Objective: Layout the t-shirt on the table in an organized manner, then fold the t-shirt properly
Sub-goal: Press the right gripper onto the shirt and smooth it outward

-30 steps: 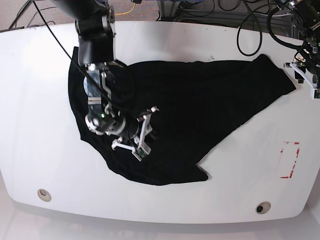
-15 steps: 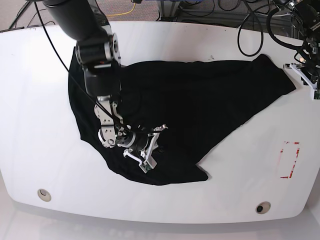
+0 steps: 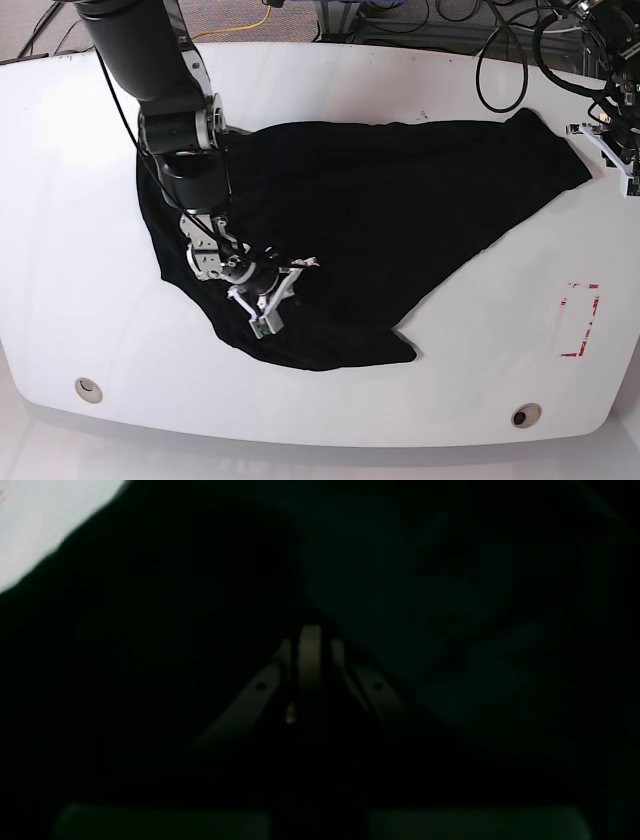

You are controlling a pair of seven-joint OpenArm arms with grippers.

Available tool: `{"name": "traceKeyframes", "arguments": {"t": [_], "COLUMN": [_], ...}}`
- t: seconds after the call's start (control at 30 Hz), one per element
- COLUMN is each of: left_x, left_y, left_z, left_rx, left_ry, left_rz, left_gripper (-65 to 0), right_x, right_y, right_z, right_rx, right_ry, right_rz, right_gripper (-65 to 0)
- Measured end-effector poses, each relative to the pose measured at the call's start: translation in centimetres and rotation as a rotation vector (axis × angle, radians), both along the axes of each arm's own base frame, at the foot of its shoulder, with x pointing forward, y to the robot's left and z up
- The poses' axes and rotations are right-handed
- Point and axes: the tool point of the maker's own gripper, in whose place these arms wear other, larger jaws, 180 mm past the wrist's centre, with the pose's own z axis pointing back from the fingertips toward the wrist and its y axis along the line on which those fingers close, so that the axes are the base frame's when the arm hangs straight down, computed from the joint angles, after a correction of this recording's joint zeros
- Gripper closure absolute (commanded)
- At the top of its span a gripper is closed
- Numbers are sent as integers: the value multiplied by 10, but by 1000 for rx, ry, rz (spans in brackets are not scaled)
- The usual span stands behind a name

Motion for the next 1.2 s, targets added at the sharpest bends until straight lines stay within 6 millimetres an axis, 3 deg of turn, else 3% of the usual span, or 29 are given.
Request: {"name": "traceKeyframes", "arguments": {"t": [0.3, 0.73, 1.0, 1.2], "left_x": [0, 3, 4, 10], "left_y": [0, -1, -2, -14], "left_z": [0, 1, 1, -3], "left_rx": [-1, -1, -2, -8], "left_ry": [3, -6, -6, 7], "left_rz": [0, -3, -6, -51], "left_gripper": [0, 0, 0, 0], "right_x": [8, -5, -20, -33], "right_y": [-54, -142, -174, -192], "right_z": [-4, -15, -22, -28], "right_rx": [-77, -147, -145, -143], "right_ry": [-10, -21, -31, -31], "right_rz": [-91, -209, -264, -295], "right_gripper": [-25, -25, -22, -22]}}
